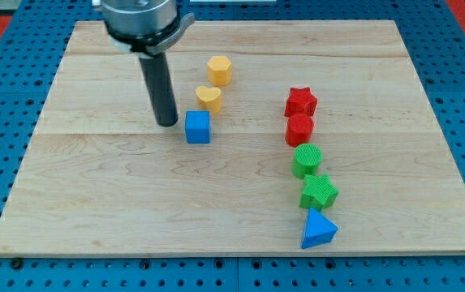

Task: Push the heart into the left of red star

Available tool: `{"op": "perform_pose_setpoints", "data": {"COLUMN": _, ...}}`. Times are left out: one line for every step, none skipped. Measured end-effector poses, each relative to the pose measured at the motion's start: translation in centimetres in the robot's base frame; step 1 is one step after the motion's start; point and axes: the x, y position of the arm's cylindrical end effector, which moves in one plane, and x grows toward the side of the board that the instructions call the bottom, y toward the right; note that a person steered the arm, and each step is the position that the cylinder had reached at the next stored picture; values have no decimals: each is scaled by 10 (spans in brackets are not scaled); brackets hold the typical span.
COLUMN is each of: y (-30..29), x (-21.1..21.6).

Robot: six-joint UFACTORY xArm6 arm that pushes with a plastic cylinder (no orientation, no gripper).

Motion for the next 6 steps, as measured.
{"op": "perform_pose_setpoints", "data": {"y": 21, "x": -26}}
{"op": "perform_pose_setpoints", "data": {"y": 63, "x": -41}}
{"op": "perform_pose_setpoints", "data": {"y": 95, "x": -45}}
{"op": "perform_pose_setpoints", "data": {"y": 126, "x": -48}}
{"op": "perform_pose_setpoints", "data": {"y": 119, "x": -38}}
{"op": "perform_pose_setpoints", "data": {"y": 119, "x": -27}}
